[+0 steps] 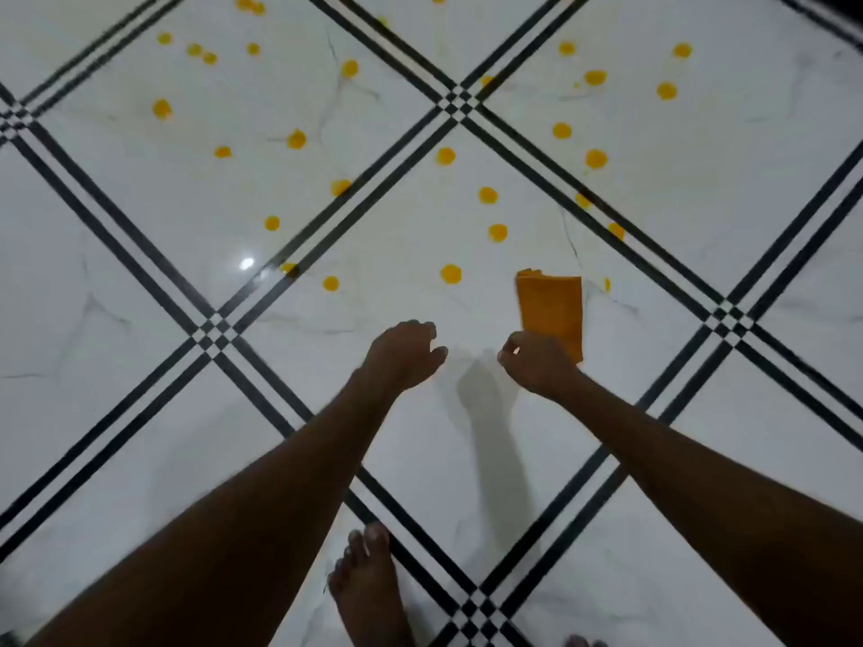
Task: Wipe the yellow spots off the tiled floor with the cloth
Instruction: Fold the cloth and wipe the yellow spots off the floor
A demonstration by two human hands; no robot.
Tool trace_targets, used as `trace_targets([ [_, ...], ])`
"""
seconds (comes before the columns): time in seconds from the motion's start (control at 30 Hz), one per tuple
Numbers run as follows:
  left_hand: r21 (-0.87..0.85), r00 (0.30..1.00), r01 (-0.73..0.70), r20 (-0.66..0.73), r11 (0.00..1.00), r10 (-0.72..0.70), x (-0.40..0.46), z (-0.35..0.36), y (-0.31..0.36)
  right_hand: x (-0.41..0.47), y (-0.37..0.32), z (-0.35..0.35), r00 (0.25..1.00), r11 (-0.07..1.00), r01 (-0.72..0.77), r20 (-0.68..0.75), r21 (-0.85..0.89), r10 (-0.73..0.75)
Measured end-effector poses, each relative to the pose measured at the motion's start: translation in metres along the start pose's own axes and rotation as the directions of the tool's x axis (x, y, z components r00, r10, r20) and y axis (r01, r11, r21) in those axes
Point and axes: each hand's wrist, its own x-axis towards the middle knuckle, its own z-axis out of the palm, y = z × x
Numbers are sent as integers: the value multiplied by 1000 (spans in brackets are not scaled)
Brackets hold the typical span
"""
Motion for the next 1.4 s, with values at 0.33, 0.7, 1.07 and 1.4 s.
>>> trace_targets([
  [0.33,314,938,-91,-292,945,187,59,31,-5,59,34,10,705,721,-552,-227,420,672],
  [0.7,-68,955,-38,-296,997,16,70,-5,12,49,20,-23,854,949,-20,-488,315,180],
  [1.07,-603,941,7,274,797,199,38,-139,44,12,-45,-112,881,862,469,-173,190,-441],
  [1.4,-171,953,-300,-92,938,288,24,-135,33,25,-34,-138,911,900,403,22,166,-412],
])
